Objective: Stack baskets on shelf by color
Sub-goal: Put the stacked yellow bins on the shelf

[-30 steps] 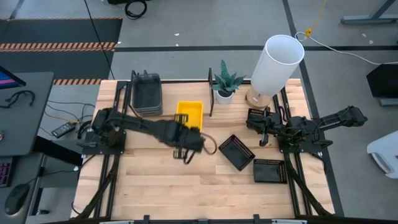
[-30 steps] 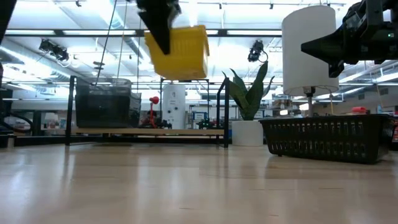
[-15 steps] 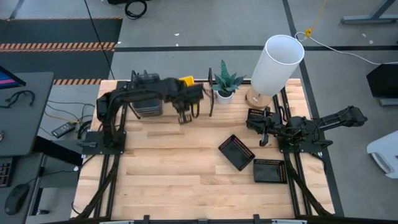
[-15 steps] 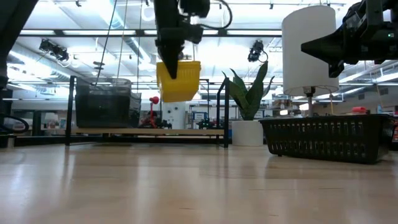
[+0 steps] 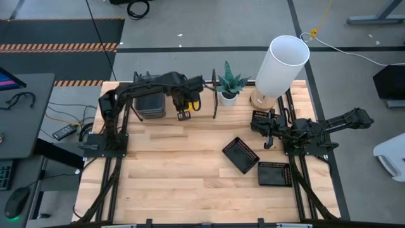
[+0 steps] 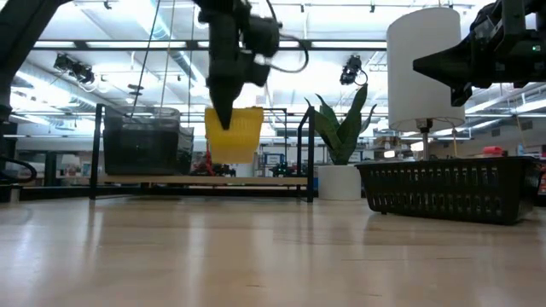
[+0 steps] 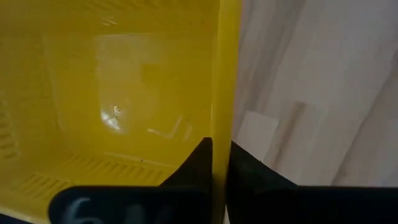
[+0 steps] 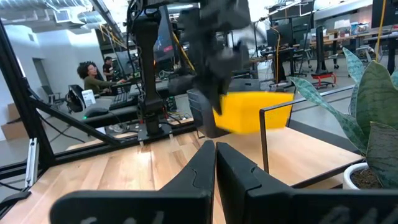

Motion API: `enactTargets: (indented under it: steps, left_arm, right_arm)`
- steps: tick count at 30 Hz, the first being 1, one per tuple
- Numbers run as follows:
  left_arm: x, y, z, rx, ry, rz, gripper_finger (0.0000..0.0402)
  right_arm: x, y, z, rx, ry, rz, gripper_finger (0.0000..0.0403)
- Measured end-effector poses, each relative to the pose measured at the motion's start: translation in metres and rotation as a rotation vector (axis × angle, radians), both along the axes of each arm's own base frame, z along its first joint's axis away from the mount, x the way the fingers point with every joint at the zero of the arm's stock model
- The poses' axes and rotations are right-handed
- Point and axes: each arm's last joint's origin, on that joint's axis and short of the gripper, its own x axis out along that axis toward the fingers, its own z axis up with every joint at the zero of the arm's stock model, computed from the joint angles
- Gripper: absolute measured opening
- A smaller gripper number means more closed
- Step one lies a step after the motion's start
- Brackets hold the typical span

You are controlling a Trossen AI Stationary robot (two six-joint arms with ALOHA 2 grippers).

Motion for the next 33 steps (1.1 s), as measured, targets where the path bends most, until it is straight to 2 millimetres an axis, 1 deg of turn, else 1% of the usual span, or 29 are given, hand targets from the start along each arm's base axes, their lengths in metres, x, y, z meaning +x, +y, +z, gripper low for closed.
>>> enactTargets:
  steps: [3, 5, 7, 10, 14, 17, 20, 22, 24, 28, 33]
  left_arm:
    - [-0.002, -0.006, -0.026, 0.057, 0.067, -0.049, 0.0028]
    - [-0.005, -0.01, -0.039, 0.114, 0.105, -0.058, 0.0038]
    - [-0.005, -0.013, -0.05, 0.128, 0.098, -0.07, 0.004]
    - [-0.01, -0.014, -0.06, 0.121, 0.125, -0.071, 0.003]
    - [-0.016, -0.015, -0.065, 0.101, 0.15, -0.038, 0.0019]
    - [-0.02, -0.017, -0.064, 0.085, 0.173, -0.012, 0.0036]
    - [-0.023, -0.019, -0.061, 0.07, 0.165, 0.011, 0.0072]
    - [-0.025, -0.019, -0.054, 0.088, 0.155, 0.013, 0.0095]
    - [-0.028, -0.02, -0.049, 0.1, 0.163, 0.013, 0.0114]
    - [-0.03, -0.022, -0.046, 0.112, 0.166, 0.009, 0.0148]
    - [-0.031, -0.031, -0.03, 0.208, 0.12, -0.039, 0.0179]
  right_arm:
    - [0.0, 0.0, 0.001, 0.001, -0.006, 0.0, 0.0019]
    - [0.0, 0.0, 0.001, 0.001, -0.007, 0.0, 0.0019]
    - [0.0, 0.0, 0.001, 0.002, -0.007, 0.0, 0.0019]
    - [0.0, 0.0, 0.001, 0.002, -0.008, 0.0, 0.0019]
    - [0.0, 0.0, 0.001, 0.002, -0.008, 0.0, 0.0019]
    - [0.0, 0.0, 0.001, 0.002, -0.008, 0.0, 0.0019]
    - [0.0, 0.0, 0.001, 0.002, -0.008, 0.0, 0.0019]
    - [0.0, 0.0, 0.001, 0.002, -0.007, 0.0, 0.0019]
    - [0.0, 0.0, 0.001, 0.002, -0.008, 0.0, 0.0019]
    - [0.0, 0.0, 0.001, 0.002, -0.008, 0.0, 0.0019]
    - [0.0, 0.0, 0.001, 0.002, -0.008, 0.0, 0.0019]
